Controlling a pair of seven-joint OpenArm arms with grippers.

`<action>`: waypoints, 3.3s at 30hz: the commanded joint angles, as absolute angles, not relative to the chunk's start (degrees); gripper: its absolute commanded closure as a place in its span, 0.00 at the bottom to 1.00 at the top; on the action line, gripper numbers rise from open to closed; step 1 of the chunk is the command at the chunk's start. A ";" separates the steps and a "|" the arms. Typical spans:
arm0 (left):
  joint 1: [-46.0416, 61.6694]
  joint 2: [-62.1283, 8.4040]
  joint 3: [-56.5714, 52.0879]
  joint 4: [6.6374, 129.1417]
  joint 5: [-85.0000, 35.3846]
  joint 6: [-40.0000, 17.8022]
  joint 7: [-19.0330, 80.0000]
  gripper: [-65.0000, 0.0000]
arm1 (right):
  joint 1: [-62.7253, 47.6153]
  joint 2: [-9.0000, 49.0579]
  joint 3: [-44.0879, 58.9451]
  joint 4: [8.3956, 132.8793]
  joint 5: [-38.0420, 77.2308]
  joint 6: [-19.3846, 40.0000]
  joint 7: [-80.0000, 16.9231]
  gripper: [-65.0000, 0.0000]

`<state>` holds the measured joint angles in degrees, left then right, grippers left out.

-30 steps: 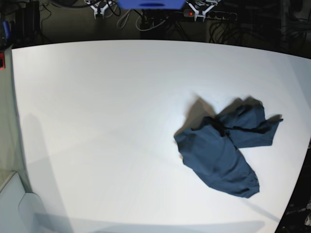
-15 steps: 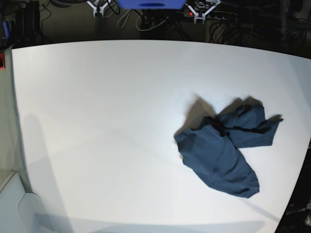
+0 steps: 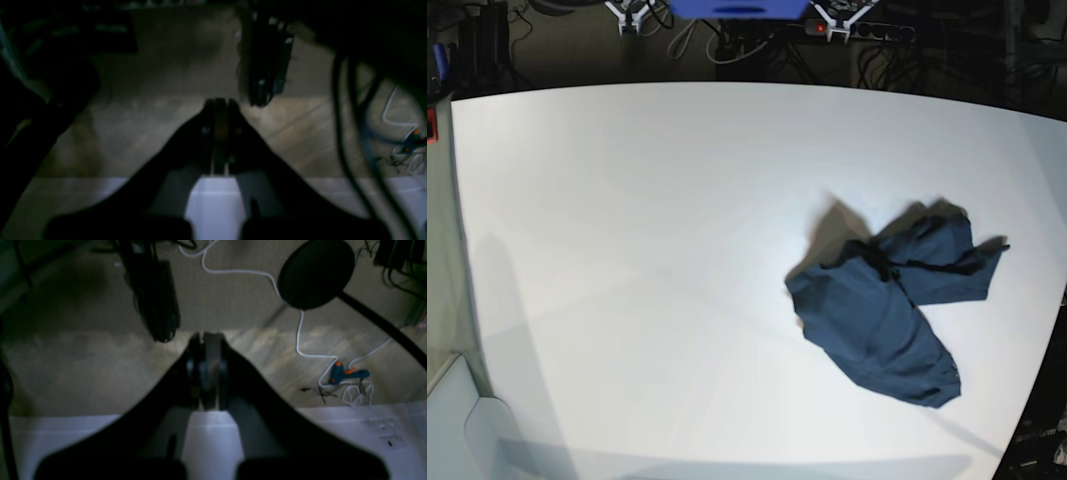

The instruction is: Layout the t-shirt on the table in an organized manner, then fold the t-shirt properly

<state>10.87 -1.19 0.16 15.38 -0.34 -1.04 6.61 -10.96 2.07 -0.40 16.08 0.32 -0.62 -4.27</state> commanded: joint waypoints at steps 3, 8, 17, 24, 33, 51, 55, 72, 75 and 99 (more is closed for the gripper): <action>13.05 -2.15 0.13 15.87 -0.40 -0.57 6.90 1.00 | -13.05 2.95 -0.31 16.04 0.48 0.31 -3.74 1.00; 19.03 -4.35 0.13 25.71 -0.40 -0.57 6.90 1.00 | -15.34 3.91 -0.31 17.63 0.48 0.31 -3.65 1.00; 28.70 -6.55 0.04 40.75 -0.66 -0.57 6.90 1.00 | -28.97 5.14 -0.31 41.01 0.48 0.31 -4.18 1.00; 35.91 -10.86 0.40 52.97 -10.42 -0.66 6.90 1.00 | -39.25 6.46 -0.22 58.68 0.66 0.31 -4.26 1.00; 49.45 -15.60 0.04 77.93 -14.02 -0.57 6.90 1.00 | -51.91 8.04 0.13 80.57 0.75 0.31 -4.26 1.00; 63.25 -15.52 -12.97 113.63 -14.29 -0.13 6.99 1.00 | -67.12 9.10 4.70 116.35 0.75 0.31 -4.00 1.00; 62.90 -15.52 -13.93 114.95 -14.29 -0.13 6.99 1.00 | -64.66 9.10 4.44 116.70 0.75 0.31 -3.82 1.00; 49.10 -12.26 -16.31 116.00 -25.98 -0.13 6.81 1.00 | -40.66 9.01 -2.42 117.23 0.75 0.31 -3.65 1.00; 45.93 -9.71 -16.84 116.09 -25.89 -0.13 6.73 1.00 | -37.32 9.01 -3.91 117.14 0.75 0.31 -3.65 1.00; 19.21 -5.23 -36.09 112.04 -26.15 -0.57 31.96 0.60 | -25.63 7.78 -18.33 116.79 0.48 0.31 -11.03 0.57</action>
